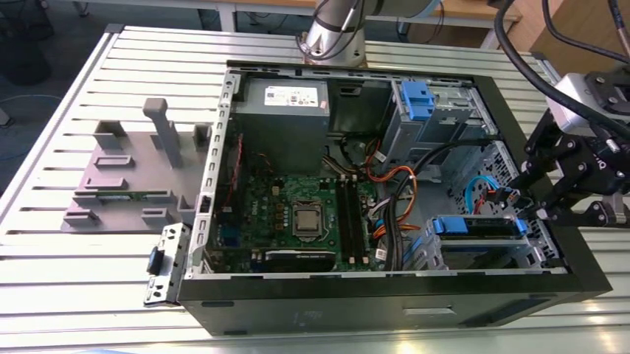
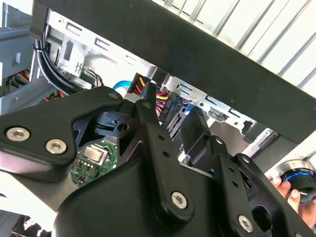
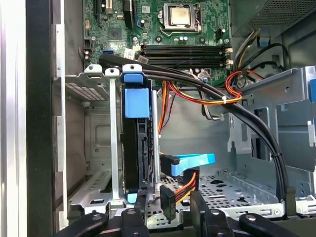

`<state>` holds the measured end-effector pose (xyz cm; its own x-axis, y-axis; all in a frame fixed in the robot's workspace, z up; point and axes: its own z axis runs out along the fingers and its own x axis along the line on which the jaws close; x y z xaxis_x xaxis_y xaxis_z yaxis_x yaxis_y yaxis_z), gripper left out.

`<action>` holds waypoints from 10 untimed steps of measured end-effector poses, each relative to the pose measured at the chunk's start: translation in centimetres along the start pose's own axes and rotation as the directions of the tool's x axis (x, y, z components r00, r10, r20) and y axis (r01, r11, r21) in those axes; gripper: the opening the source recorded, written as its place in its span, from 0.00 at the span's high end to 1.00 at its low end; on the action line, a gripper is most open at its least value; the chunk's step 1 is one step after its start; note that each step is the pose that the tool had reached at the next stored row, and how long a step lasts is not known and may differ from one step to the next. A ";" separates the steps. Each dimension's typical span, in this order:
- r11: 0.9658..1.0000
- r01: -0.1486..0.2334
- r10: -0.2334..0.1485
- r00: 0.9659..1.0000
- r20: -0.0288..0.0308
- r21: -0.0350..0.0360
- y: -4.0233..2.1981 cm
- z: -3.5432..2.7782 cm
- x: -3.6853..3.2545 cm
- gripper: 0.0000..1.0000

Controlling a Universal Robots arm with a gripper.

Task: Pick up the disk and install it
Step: 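Insert the first disk wire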

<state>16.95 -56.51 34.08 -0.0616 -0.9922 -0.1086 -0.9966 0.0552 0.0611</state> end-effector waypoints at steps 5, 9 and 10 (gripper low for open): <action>1.000 0.000 0.000 1.000 0.000 0.000 0.00 0.01 0.00 0.53; 1.000 0.000 0.000 1.000 0.000 0.000 0.00 0.02 0.00 0.54; 1.000 0.000 0.000 1.000 0.000 0.000 0.00 0.02 0.00 0.60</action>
<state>16.96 -56.51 34.06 -0.0616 -0.9922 -0.1086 -0.9966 0.0552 0.0611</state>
